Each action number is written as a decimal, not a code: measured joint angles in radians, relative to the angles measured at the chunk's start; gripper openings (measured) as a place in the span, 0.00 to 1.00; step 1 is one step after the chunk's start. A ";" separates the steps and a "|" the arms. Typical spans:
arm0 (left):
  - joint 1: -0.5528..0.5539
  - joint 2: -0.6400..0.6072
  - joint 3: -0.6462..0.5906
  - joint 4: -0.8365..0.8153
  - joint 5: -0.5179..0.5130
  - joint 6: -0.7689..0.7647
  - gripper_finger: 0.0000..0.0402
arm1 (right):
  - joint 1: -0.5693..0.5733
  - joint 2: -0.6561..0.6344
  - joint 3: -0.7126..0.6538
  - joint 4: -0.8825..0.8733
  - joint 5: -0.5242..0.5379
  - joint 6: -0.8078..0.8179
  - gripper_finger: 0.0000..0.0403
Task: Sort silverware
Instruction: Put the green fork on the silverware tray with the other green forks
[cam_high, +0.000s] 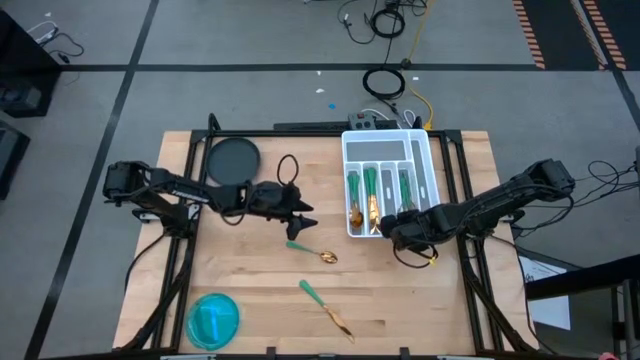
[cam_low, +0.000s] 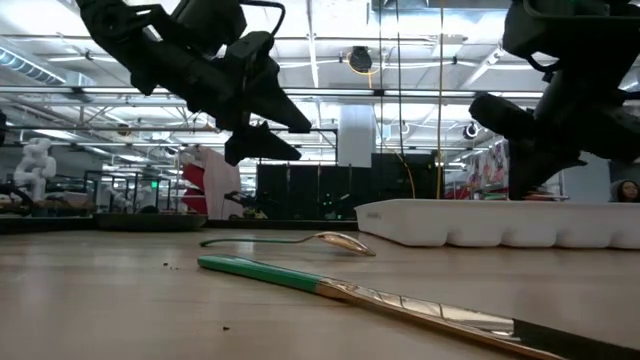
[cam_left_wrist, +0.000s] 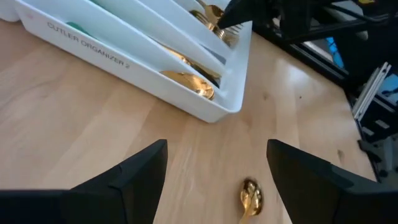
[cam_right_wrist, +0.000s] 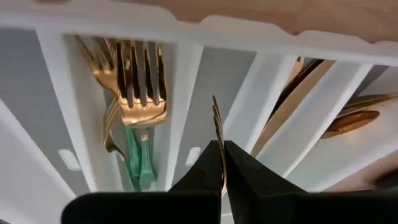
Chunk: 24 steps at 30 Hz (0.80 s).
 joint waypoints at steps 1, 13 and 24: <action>-0.003 0.000 -0.004 0.013 -0.006 -0.006 0.70 | -0.002 0.000 0.000 -0.004 0.001 -0.011 0.00; -0.072 0.000 -0.008 0.034 -0.189 -0.019 0.70 | -0.003 -0.081 -0.115 -0.037 -0.024 -0.037 0.00; -0.081 0.000 -0.008 0.039 -0.274 -0.024 0.70 | -0.004 -0.107 -0.163 0.012 -0.013 -0.077 0.00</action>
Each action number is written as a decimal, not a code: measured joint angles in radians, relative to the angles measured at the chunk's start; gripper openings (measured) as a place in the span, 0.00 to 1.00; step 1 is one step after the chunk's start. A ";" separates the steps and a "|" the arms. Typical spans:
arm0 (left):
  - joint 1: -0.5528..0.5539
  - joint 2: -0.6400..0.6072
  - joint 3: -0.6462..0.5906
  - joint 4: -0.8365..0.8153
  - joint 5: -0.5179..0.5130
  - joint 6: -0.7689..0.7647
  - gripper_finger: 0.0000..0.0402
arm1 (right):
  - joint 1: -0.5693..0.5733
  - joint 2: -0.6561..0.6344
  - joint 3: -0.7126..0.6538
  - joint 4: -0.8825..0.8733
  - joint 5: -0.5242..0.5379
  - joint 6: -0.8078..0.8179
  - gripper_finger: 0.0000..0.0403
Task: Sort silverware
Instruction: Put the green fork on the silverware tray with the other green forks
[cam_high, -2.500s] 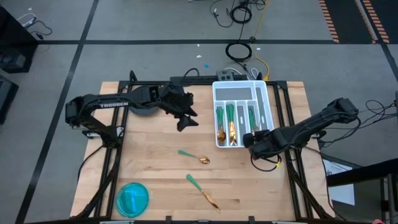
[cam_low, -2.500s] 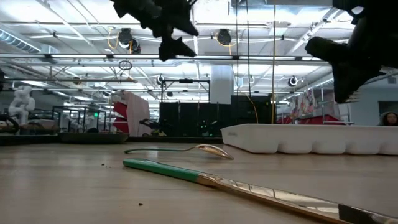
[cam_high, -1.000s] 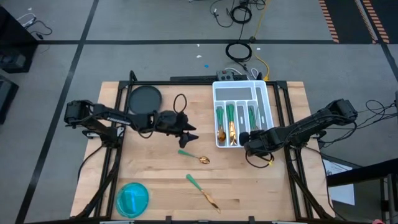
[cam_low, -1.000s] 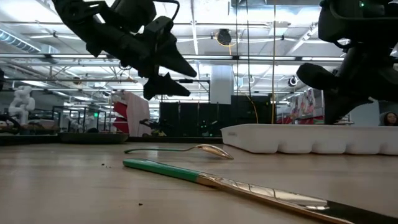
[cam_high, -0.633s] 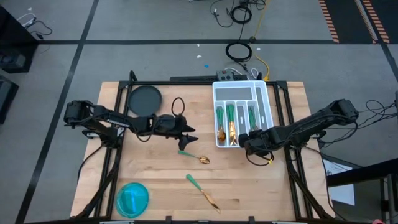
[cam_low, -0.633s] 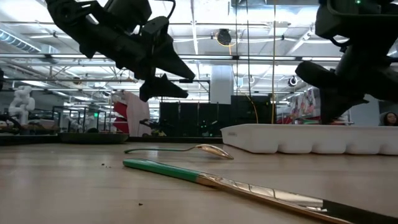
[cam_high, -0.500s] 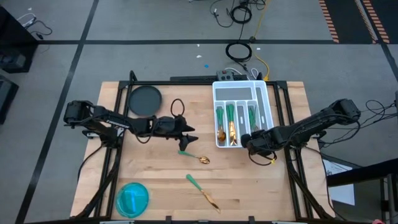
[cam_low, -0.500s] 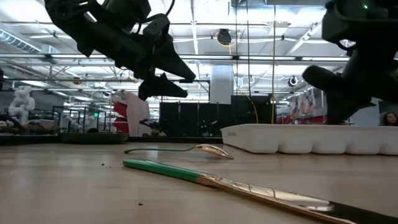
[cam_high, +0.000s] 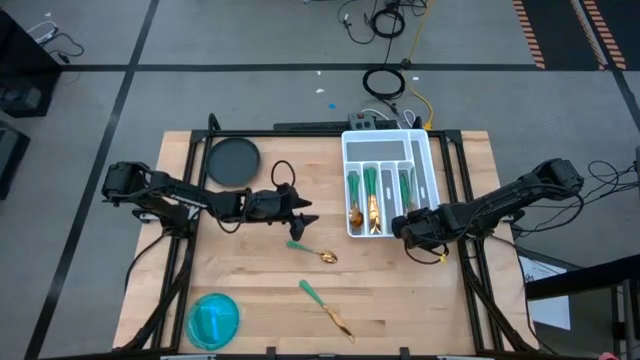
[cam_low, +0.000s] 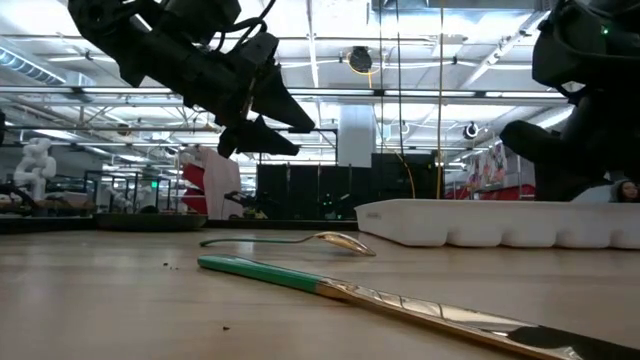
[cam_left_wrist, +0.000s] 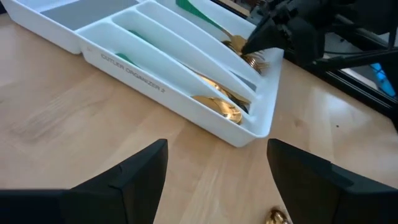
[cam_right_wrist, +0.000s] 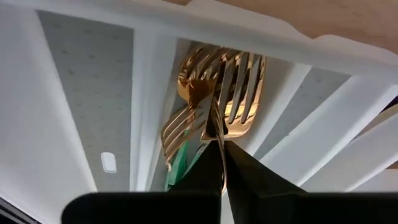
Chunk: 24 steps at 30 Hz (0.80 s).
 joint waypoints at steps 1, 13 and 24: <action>0.000 0.000 0.000 0.000 -0.003 -0.001 0.70 | 0.000 0.000 0.000 0.002 -0.001 0.000 0.00; 0.000 0.000 0.000 0.000 -0.009 -0.003 0.70 | 0.000 0.000 -0.001 0.072 -0.071 0.270 0.01; 0.001 0.000 0.000 0.000 -0.039 -0.004 0.70 | -0.028 -0.002 0.001 0.066 -0.072 0.413 0.26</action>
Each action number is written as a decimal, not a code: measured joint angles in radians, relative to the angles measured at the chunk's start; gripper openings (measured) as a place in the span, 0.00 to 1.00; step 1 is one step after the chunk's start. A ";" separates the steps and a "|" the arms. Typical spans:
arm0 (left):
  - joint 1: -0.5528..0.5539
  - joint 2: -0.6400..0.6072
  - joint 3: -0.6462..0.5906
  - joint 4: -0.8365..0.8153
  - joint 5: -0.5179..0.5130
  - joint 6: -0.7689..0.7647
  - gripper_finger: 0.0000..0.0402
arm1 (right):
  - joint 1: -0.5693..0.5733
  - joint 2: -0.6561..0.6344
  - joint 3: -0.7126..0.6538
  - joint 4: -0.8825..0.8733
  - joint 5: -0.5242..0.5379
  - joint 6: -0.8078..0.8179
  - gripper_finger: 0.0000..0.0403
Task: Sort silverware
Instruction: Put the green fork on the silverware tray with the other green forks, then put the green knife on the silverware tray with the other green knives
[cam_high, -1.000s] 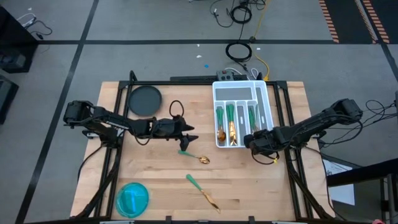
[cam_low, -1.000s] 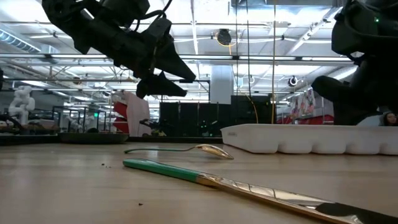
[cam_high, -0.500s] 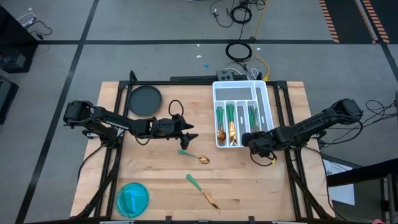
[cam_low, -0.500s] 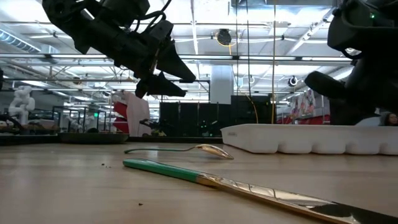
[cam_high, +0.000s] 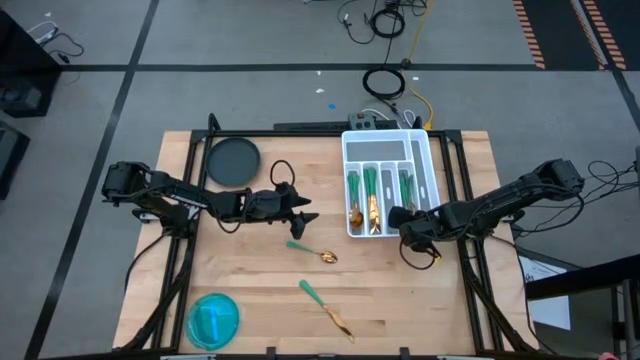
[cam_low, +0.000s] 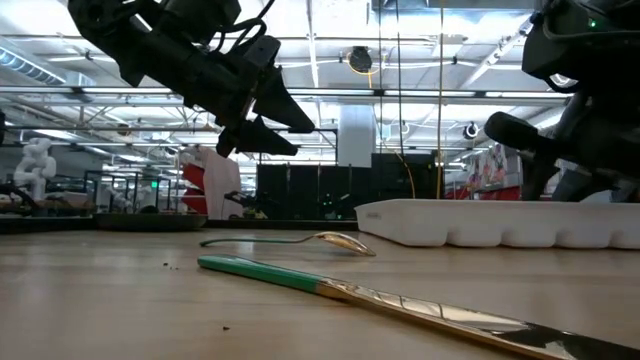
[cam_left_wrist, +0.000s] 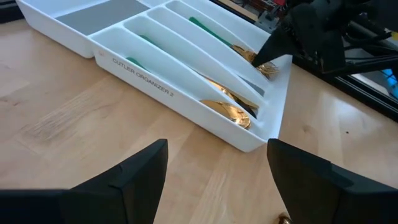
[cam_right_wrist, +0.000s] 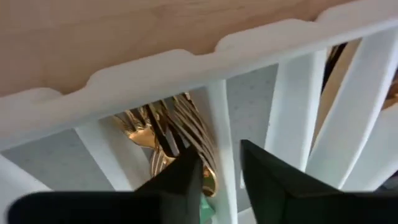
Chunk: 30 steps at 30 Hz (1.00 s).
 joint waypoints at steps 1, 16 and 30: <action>0.000 0.000 0.000 0.000 0.000 0.000 0.70 | 0.000 0.000 0.000 0.001 0.009 0.001 0.29; 0.000 0.000 0.000 -0.001 -0.003 0.000 0.70 | -0.001 -0.010 0.027 -0.127 0.218 0.159 0.51; -0.017 -0.080 0.008 0.296 0.006 -0.066 0.70 | -0.019 -0.011 0.500 -0.083 -0.029 1.168 0.51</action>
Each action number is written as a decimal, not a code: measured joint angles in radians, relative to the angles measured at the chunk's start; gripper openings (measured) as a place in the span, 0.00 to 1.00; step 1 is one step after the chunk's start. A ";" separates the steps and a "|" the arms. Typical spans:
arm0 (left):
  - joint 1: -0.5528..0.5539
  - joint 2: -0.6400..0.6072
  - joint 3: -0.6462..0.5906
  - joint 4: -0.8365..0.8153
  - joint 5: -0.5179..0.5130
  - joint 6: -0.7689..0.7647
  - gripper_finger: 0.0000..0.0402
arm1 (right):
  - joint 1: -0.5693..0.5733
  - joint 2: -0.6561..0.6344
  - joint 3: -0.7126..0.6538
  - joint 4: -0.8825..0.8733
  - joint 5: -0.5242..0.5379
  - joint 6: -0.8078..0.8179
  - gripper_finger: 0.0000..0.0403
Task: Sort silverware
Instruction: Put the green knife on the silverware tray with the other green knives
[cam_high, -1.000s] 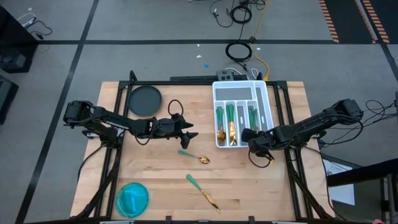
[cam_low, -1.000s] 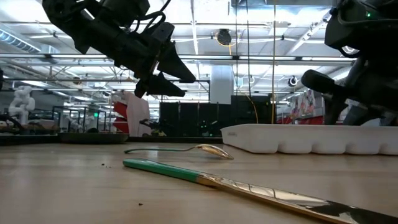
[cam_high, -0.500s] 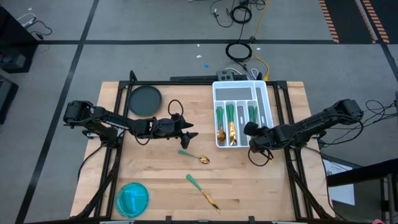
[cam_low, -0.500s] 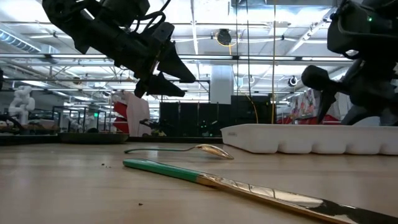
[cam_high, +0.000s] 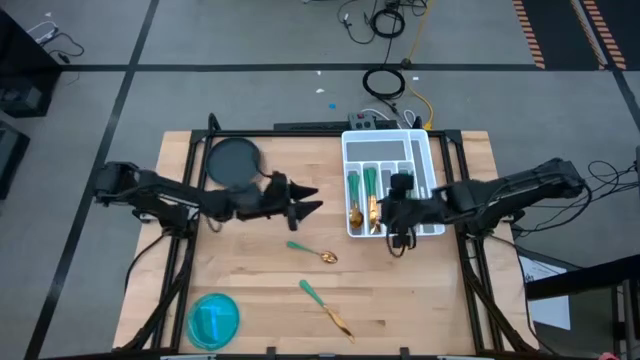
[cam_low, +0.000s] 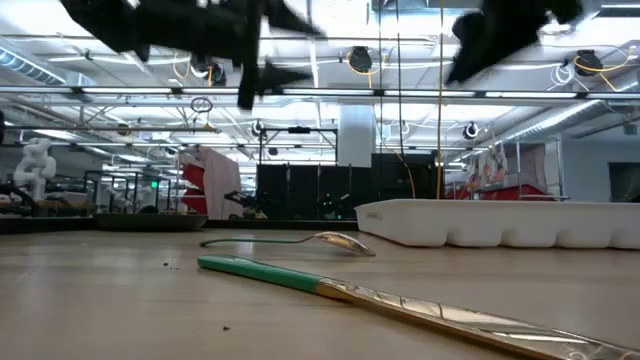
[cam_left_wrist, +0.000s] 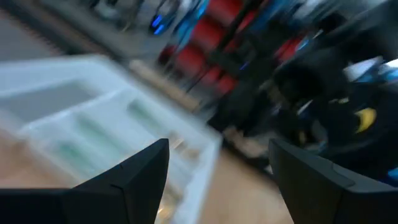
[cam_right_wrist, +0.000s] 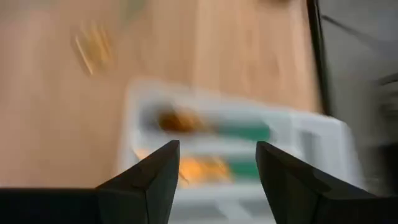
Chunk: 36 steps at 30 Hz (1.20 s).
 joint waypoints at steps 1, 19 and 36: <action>-0.008 -0.030 0.000 0.028 0.001 -0.004 0.70 | -0.001 0.000 0.031 0.038 -0.047 0.064 0.51; -0.492 -0.523 0.132 -0.407 -0.167 0.015 0.70 | 0.206 0.256 0.100 0.368 -0.125 0.441 0.51; -0.571 -0.197 0.246 -1.067 -0.052 -0.148 0.70 | 0.266 0.451 0.099 0.504 -0.166 0.619 0.51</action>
